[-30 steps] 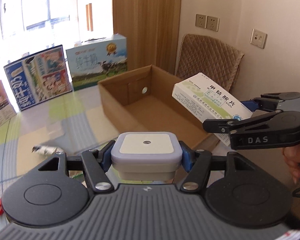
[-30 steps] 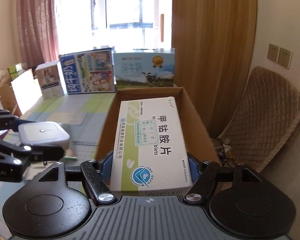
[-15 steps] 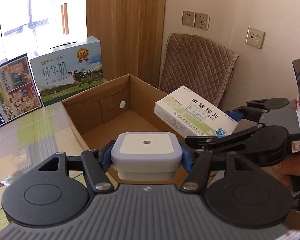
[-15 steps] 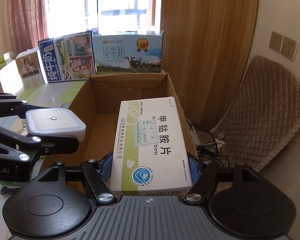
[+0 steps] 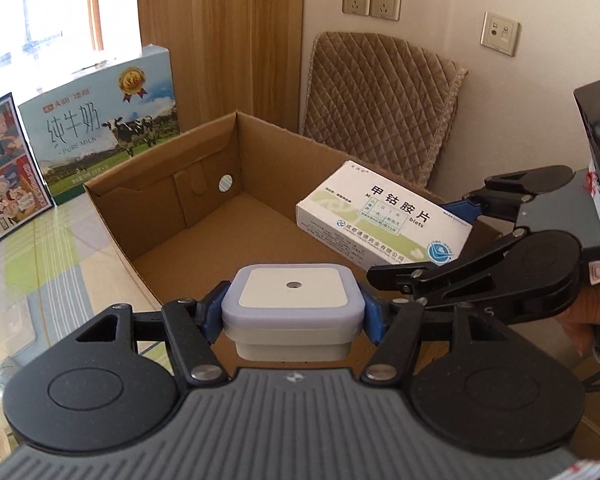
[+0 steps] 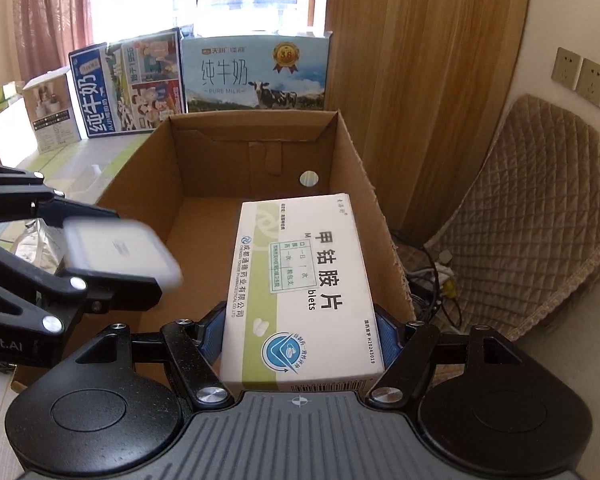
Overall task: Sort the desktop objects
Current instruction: 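Carry both held items to the cardboard box and release them inside, then withdraw both tools from the cardboard box back over the table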
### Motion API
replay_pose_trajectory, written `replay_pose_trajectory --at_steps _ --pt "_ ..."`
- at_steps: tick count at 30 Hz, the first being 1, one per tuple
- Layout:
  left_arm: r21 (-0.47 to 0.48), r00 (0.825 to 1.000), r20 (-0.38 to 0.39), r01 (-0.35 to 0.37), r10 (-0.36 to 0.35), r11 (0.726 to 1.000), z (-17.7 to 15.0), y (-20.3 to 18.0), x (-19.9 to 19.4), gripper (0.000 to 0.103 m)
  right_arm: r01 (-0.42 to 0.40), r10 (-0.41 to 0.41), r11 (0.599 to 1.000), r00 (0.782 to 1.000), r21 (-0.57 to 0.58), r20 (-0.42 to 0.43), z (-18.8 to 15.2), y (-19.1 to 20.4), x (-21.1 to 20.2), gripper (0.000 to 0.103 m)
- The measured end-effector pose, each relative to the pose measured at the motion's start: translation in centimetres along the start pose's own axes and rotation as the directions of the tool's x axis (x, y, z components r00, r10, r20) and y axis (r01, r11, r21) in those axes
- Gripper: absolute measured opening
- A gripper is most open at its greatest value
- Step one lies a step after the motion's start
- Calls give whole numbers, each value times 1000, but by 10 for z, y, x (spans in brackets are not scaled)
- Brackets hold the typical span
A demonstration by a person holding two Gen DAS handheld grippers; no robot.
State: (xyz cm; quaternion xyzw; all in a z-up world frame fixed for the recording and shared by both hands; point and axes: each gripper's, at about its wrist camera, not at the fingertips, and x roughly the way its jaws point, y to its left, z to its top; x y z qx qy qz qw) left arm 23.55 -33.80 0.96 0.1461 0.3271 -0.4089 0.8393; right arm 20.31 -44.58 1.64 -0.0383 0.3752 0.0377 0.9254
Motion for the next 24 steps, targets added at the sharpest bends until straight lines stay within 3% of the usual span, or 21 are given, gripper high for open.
replay_pose_trajectory --at_steps 3,14,18,24 --pt "-9 1000 11 -9 9 1000 0 1 -4 66 -3 3 1000 1000 0 -2 -1 1 0 69" --pt "-46 995 75 -68 71 997 -6 12 -53 71 -45 45 999 999 27 26 4 5 -6 69" --pt "-81 989 94 -104 111 991 -15 17 -75 71 -46 43 997 998 70 47 6 3 -10 85" --pt "-129 982 98 -151 164 980 -35 19 -109 71 -47 42 996 997 81 62 1 7 -30 85"
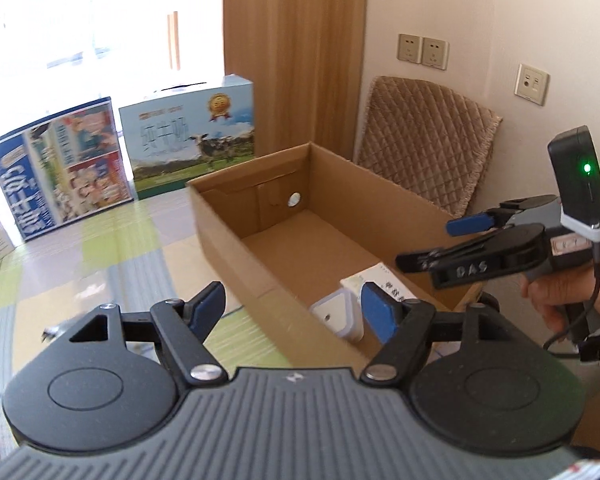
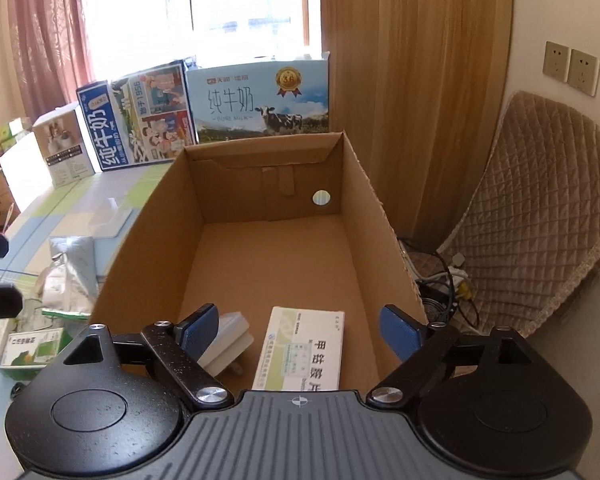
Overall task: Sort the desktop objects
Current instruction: 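Withdraw both tools from the cardboard box back over the table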
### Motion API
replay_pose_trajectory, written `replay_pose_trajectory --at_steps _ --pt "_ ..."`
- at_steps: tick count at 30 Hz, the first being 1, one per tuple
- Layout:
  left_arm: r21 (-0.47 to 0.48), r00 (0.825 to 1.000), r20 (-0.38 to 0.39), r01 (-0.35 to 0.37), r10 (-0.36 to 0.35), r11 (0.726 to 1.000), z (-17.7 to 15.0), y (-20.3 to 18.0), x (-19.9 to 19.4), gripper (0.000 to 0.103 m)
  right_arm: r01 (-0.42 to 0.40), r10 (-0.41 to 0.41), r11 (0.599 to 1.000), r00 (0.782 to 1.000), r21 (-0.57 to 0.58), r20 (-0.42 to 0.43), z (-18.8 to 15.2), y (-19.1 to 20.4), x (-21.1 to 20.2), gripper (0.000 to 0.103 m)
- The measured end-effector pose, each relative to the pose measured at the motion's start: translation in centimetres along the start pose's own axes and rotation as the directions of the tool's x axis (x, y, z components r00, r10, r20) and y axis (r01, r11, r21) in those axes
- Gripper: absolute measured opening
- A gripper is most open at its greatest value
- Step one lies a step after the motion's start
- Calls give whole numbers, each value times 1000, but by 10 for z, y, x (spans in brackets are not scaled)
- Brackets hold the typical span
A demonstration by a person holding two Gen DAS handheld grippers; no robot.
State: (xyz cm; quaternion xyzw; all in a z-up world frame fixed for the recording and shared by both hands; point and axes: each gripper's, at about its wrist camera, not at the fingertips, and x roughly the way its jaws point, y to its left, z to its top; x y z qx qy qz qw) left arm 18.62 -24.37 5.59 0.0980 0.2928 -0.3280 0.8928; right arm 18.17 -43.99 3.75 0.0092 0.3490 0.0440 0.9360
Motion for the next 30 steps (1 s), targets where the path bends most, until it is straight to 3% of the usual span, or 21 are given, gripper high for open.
replay_pose_trajectory --at_steps 7,16,30 --pt "-74 998 -13 -62 61 995 -26 6 -40 77 -15 15 1000 1000 11 3 -10 21 -40 89" --pt "-168 992 -24 -128 126 977 -67 21 -99 82 -106 106 994 994 -19 -3 -32 77 -89 99" --pt "-232 975 -62 -224 215 947 -118 47 -168 97 -198 192 977 978 -84 -76 -71 154 -99 101"
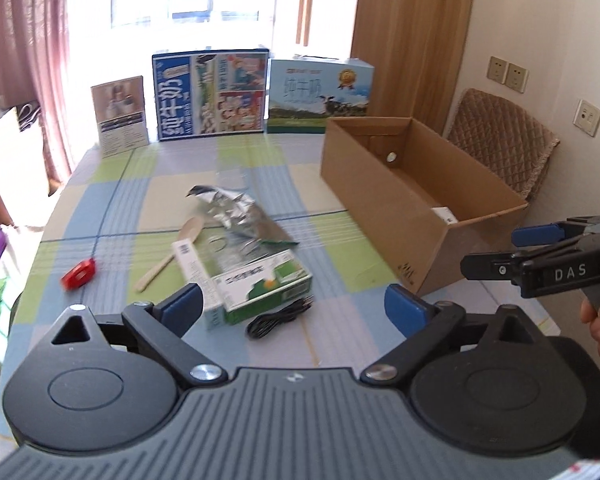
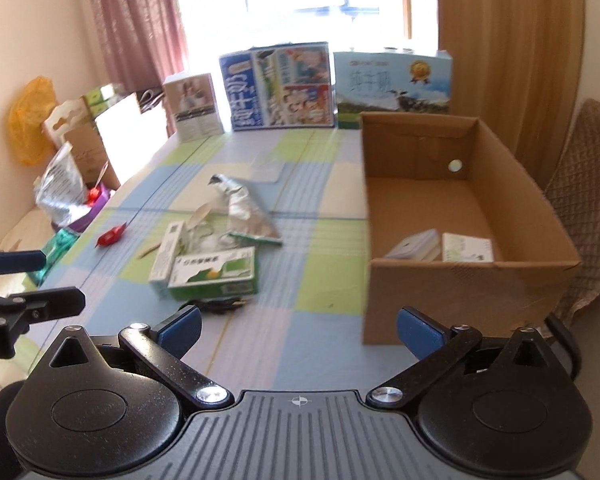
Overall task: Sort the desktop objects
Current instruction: 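Withdraw both tools from the cardboard box back over the table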
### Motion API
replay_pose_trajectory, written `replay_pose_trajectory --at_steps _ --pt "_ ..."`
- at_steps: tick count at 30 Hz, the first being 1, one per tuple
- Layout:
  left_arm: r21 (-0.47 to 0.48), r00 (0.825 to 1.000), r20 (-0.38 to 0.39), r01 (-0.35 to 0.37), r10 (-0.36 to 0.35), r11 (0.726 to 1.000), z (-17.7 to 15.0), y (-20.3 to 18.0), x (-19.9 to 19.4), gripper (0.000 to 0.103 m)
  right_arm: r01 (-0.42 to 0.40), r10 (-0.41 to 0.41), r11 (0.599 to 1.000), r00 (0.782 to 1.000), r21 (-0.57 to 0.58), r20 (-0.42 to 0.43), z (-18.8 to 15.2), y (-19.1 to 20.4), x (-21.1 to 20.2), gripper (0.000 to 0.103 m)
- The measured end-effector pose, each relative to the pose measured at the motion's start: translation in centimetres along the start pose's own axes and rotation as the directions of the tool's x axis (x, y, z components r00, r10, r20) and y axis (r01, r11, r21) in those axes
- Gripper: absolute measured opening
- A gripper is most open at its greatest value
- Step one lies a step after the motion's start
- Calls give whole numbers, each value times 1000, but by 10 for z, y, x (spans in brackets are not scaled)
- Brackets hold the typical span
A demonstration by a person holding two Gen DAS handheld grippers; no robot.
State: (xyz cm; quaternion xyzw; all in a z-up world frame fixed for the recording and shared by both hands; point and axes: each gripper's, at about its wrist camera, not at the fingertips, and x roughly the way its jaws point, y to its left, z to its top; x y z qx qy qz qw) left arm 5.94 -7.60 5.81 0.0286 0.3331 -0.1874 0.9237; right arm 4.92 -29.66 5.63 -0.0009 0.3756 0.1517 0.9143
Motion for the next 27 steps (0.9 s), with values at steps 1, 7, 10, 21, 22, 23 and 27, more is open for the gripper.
replay_pose_trajectory --at_steps 1,7,10,21,22,23,27 --pt "-5 1000 -3 -8 8 1000 -3 4 -2 98 -4 4 1000 1000 -5 -5 -1 3 2 101" --pt "-40 998 -28 -61 60 997 -19 31 -9 101 -30 29 999 999 -24 -41 -10 17 13 101" --pt "-52 996 -47 -82 80 995 -25 44 -8 101 -40 38 999 998 -35 -59 -14 24 21 101" --pt "-75 991 -78 -113 108 991 -32 75 8 101 -72 64 995 992 -71 -112 -19 39 52 101" --pt "-73 991 -81 -112 107 991 -32 75 11 101 -76 67 994 991 -74 -118 -19 39 56 101" --pt "-71 991 -84 -111 105 991 -31 76 14 101 -80 70 994 990 -75 -124 -19 40 60 101" --pt "-61 990 -100 -106 99 993 -32 79 27 101 -90 78 993 986 -74 -148 -20 42 77 101"
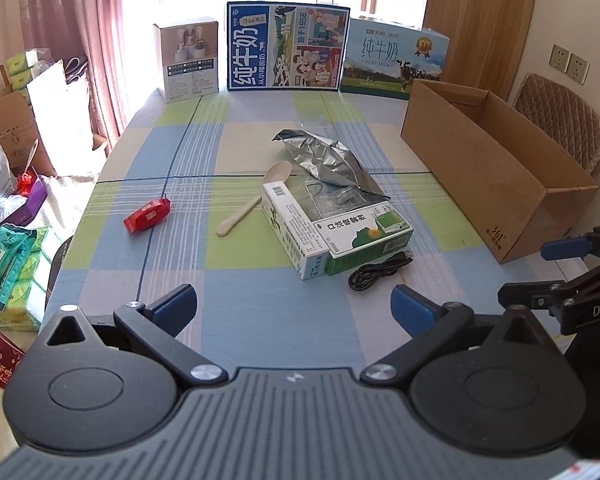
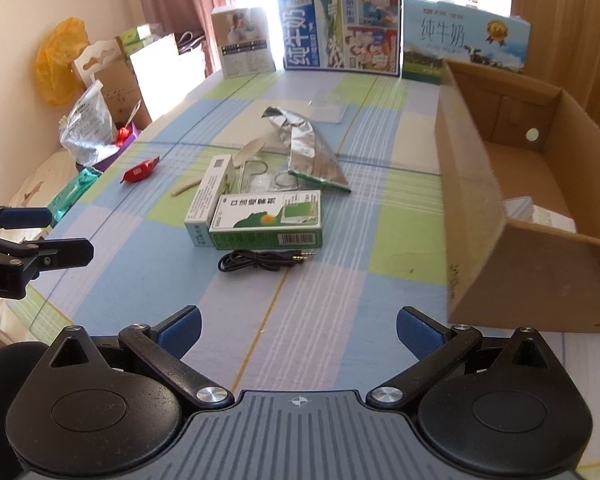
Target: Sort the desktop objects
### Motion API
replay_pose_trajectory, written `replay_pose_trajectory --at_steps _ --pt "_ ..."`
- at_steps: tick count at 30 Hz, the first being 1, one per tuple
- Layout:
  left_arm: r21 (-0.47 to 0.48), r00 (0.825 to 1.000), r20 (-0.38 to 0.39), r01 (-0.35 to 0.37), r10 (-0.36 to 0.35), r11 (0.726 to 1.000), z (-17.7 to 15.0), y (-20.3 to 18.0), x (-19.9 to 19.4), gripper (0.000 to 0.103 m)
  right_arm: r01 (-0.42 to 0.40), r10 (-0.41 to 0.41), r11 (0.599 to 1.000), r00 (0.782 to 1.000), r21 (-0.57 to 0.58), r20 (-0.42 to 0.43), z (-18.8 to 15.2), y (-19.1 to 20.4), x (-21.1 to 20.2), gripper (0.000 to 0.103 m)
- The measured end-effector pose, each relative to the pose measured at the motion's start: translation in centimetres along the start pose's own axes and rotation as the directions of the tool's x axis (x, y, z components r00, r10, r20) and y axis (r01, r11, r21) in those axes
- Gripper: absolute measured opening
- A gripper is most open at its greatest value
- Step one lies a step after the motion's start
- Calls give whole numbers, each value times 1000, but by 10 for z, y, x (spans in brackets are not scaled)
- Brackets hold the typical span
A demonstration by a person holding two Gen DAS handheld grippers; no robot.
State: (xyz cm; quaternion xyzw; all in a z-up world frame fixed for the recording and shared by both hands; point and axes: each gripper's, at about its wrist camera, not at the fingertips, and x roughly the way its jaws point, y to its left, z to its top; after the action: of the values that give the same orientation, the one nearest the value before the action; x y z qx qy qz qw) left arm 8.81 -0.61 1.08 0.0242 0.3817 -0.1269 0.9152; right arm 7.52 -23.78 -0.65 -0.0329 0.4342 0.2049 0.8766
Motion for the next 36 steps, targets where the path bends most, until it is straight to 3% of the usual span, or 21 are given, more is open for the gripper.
replay_pose_trajectory --at_steps 10,19,25,31,33,36 --pt "32 999 -38 8 -6 999 8 3 38 101 -17 15 999 999 -48 -34 11 -2 35 101" --pt "102 997 -72 24 -16 994 23 1 76 101 -22 10 975 998 -221 -55 27 -3 60 101" --pt "124 996 -80 36 -26 992 38 0 105 99 -31 5 935 997 -353 -75 37 -1 76 101" --pt "115 996 -83 36 -26 993 54 2 135 91 -56 14 871 996 -489 -89 46 4 89 101" --pt "134 995 -93 32 -20 990 56 3 143 76 -66 26 853 996 -517 -84 52 5 93 100" --pt "150 994 -109 40 -24 988 57 4 154 73 -89 46 830 995 -550 -91 62 7 100 98"
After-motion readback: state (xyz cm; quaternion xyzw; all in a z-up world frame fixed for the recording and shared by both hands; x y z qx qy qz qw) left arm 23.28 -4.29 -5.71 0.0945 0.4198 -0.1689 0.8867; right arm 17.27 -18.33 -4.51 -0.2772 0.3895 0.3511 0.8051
